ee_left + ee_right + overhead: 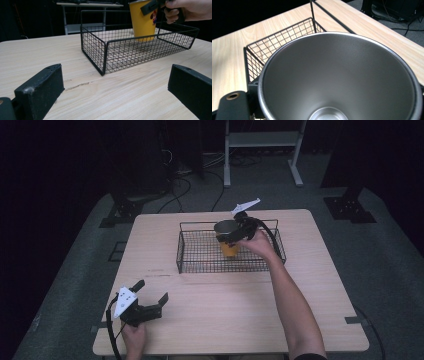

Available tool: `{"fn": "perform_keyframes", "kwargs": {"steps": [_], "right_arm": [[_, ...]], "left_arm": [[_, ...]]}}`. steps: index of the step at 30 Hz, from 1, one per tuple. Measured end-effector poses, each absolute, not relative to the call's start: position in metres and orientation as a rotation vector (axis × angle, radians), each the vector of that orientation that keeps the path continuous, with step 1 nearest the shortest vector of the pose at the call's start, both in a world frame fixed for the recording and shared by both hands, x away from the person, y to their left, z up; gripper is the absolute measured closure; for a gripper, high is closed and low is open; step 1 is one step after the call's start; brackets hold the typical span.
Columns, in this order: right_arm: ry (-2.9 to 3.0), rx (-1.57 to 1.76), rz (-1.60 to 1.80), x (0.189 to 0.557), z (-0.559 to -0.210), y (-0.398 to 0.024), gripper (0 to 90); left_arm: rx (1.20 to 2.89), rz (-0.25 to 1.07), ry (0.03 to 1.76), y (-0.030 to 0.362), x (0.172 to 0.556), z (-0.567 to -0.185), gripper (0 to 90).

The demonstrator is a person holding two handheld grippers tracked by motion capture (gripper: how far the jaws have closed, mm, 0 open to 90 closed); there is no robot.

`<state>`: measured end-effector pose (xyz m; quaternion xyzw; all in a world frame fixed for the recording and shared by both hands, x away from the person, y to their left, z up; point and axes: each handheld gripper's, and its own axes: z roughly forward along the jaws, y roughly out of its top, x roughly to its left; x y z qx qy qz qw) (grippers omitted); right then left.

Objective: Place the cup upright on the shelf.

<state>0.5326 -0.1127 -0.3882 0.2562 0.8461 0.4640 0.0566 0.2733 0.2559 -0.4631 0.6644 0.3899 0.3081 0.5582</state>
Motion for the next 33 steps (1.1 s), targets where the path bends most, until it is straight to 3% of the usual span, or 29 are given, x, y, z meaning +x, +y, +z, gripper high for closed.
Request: {"fn": "perform_keyframes", "kwargs": {"steps": [15, 33], "right_arm": [[2.634, 0.765, 1.288, 0.536, -0.410, -0.103, 12.0], [2.648, 0.730, 1.270, 0.535, -0.413, -0.106, 10.3]], "left_arm": [[1.571, 0.747, 0.910, 0.255, 0.272, -0.463, 0.0], [1.570, 0.755, 0.910, 0.255, 0.272, -0.462, 0.0]]}}
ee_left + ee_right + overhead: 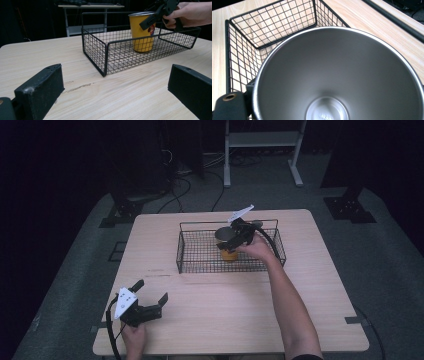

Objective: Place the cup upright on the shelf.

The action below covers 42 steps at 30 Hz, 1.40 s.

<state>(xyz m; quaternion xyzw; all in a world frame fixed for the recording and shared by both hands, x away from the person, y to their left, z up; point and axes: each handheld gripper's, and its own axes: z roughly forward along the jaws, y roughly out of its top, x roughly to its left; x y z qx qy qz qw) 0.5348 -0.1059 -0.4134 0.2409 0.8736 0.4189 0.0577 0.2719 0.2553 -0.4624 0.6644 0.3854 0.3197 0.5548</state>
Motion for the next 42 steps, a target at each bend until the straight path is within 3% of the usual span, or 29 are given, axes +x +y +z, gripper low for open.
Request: {"fn": "perform_keyframes", "kwargs": {"steps": [16, 42], "right_arm": [[2.652, 0.719, 1.206, 0.527, -0.418, -0.106, 1.7], [2.595, 0.687, 1.340, 0.511, -0.402, -0.124, 0.0]], "left_arm": [[1.570, 0.759, 0.909, 0.255, 0.272, -0.462, 0.0], [1.572, 0.765, 0.914, 0.255, 0.272, -0.462, 0.0]]}}
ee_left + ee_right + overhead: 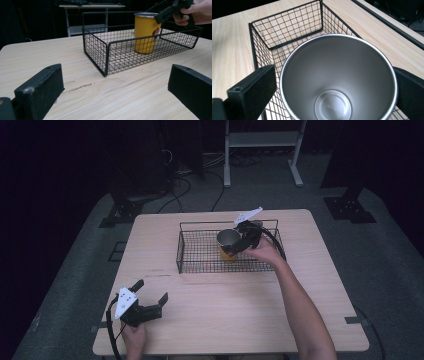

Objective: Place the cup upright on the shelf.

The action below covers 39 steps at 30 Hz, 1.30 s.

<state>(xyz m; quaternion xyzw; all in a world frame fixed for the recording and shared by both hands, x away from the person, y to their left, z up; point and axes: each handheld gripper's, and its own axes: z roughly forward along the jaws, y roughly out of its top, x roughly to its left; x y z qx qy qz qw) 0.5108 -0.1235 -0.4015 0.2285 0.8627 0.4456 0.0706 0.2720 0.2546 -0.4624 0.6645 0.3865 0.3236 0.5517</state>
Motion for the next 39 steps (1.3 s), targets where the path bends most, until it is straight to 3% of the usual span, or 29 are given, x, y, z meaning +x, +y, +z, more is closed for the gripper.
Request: {"fn": "perform_keyframes", "kwargs": {"steps": [23, 39], "right_arm": [[2.521, 0.719, 1.453, 0.493, -0.379, -0.166, 0.0], [2.470, 0.688, 1.562, 0.452, -0.362, -0.197, 0.0]], "left_arm": [[1.578, 0.774, 0.921, 0.254, 0.272, -0.463, 0.0], [1.583, 0.774, 0.912, 0.253, 0.272, -0.463, 0.0]]}}
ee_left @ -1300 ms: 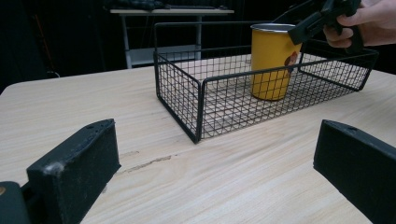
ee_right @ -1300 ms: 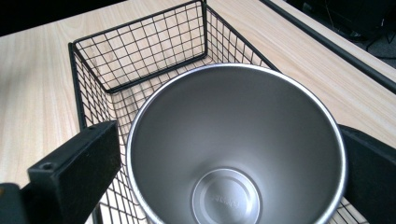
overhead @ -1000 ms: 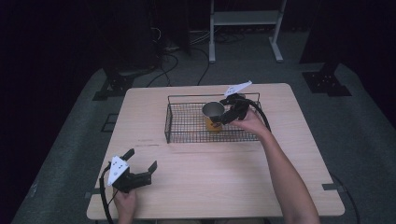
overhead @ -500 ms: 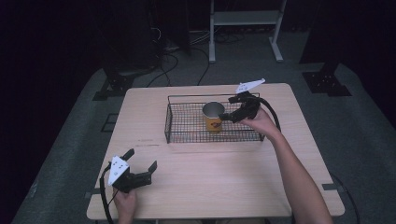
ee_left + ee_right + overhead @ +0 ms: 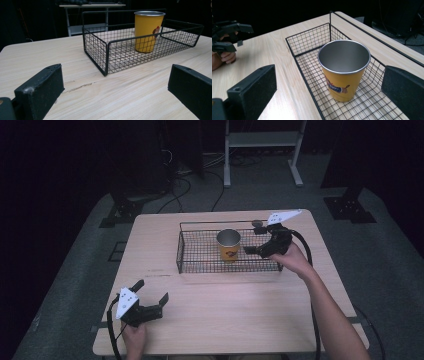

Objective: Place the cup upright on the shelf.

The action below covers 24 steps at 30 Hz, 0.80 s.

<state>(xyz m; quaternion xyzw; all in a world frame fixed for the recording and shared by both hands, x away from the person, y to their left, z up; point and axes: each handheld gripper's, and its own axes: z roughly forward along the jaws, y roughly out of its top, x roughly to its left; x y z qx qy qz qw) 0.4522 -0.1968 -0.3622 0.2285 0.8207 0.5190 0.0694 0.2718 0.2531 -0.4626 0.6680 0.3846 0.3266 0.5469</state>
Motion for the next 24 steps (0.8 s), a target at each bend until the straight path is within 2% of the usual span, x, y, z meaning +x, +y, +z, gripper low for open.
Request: {"fn": "perform_keyframes", "kwargs": {"steps": [24], "right_arm": [[2.438, 0.670, 1.599, 0.411, -0.363, -0.226, 0.0]], "left_arm": [[1.587, 0.780, 0.915, 0.253, 0.272, -0.463, 0.0]]}}
